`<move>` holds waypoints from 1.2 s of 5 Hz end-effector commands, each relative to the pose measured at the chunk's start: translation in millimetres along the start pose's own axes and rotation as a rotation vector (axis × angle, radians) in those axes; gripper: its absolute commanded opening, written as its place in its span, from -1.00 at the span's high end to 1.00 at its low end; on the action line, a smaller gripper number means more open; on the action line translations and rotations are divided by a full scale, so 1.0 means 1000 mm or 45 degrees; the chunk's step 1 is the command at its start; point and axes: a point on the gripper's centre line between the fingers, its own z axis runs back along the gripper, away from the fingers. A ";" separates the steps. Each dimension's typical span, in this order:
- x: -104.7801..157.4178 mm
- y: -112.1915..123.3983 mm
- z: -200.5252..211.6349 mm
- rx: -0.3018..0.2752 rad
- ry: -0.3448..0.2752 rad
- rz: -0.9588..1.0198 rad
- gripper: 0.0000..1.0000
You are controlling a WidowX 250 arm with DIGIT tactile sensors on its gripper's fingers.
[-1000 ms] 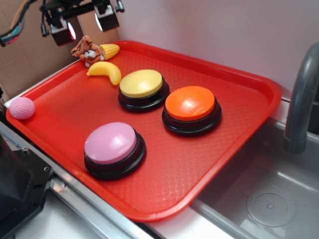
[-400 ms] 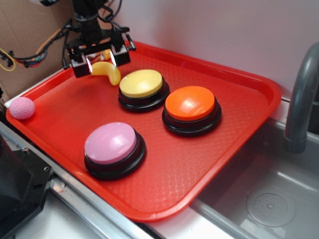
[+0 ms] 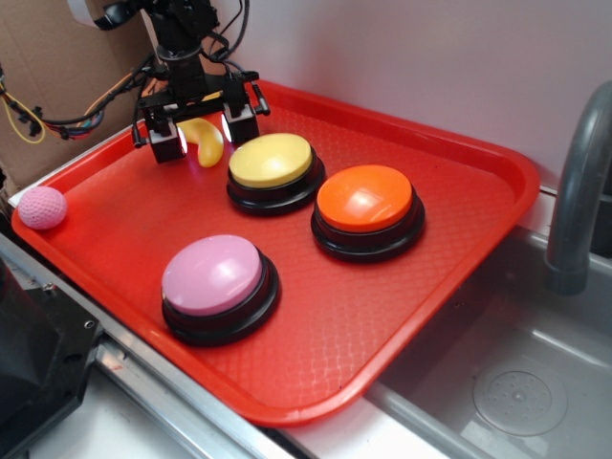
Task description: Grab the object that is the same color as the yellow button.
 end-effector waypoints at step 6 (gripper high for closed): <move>-0.033 -0.006 0.167 -0.336 0.080 -1.123 1.00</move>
